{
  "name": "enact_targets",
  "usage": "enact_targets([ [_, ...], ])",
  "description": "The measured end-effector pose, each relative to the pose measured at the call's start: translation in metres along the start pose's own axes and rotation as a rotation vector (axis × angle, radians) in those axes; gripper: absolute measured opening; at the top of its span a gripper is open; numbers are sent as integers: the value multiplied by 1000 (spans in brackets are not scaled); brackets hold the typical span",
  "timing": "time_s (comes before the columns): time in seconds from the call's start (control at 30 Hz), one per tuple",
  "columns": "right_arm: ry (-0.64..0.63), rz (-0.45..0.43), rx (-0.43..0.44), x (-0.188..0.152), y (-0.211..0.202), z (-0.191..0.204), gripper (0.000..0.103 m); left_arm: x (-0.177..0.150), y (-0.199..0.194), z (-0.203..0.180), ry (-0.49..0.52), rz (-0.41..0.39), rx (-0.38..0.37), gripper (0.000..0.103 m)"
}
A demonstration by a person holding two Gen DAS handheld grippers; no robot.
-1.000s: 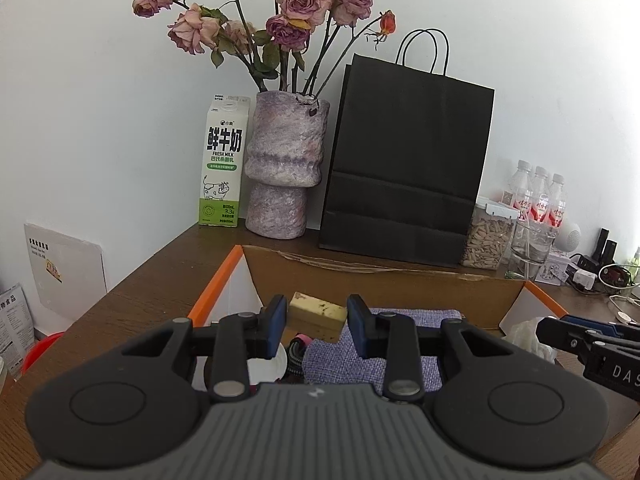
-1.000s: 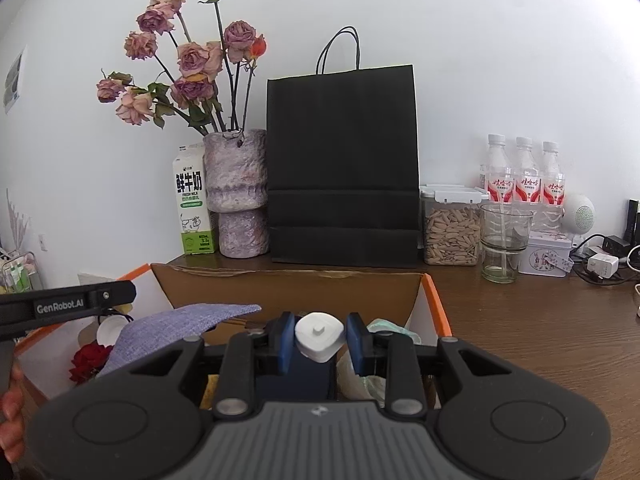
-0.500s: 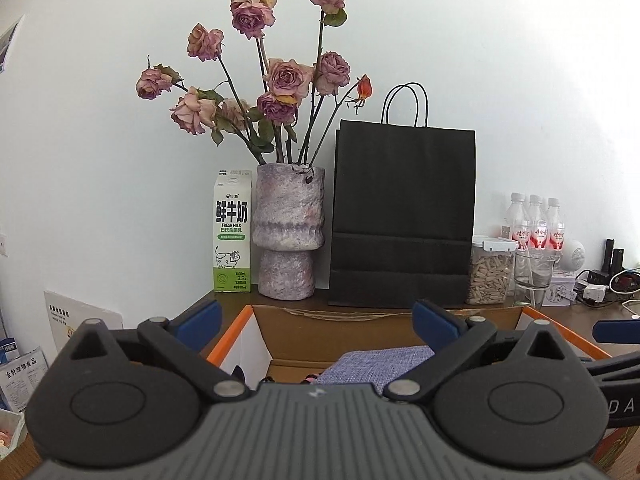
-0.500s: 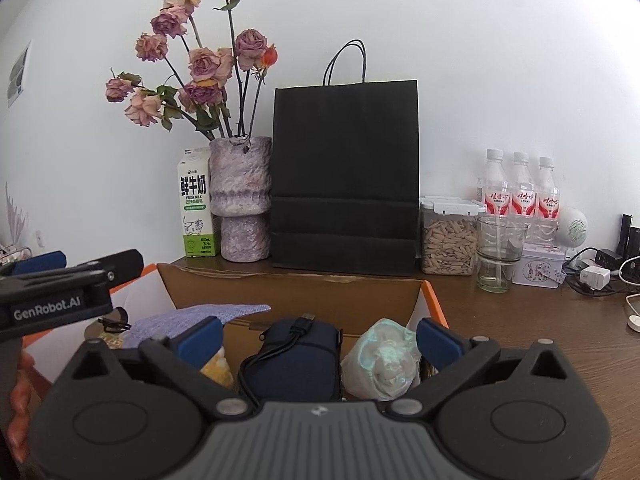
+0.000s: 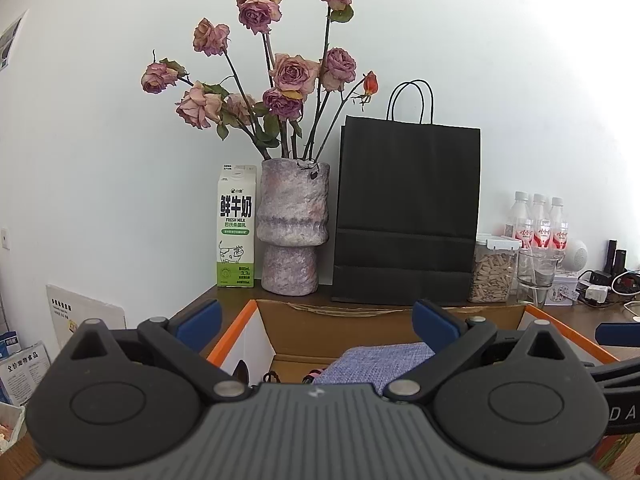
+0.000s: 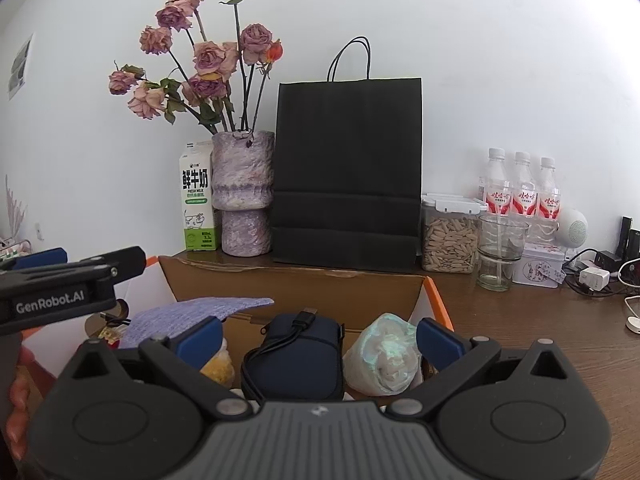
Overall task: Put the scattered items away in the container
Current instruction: 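Move both open grippers back down to the remaining items on the table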
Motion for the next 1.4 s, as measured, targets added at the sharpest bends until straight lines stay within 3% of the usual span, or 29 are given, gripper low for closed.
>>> enact_targets([
  [0.4,-13,-17,15,-7,-16,3,103,-7,-8,3,-3,3,5,103],
  [0.57,-24,-17,10,-16,-28,1,103,-9,-24,5,2,-24,15,103],
  [1.13,-60,-21,4,-39,-66,-2,103,-30,-72,-2,71,-2,6,103],
  [1.4,-56,3,51,-48,-82,-1,103,-33,-83,2,60,12,22,103],
])
Point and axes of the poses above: each gripper's, at about its wrist camera, not at the fingertips, and y roughly the way its jaws point, z to its left, x to its top, the point moved 5 cm from there along y, roughly the way its jaws point, and after that the axes turned 2 degrees about -x, right-handed, at the moved point
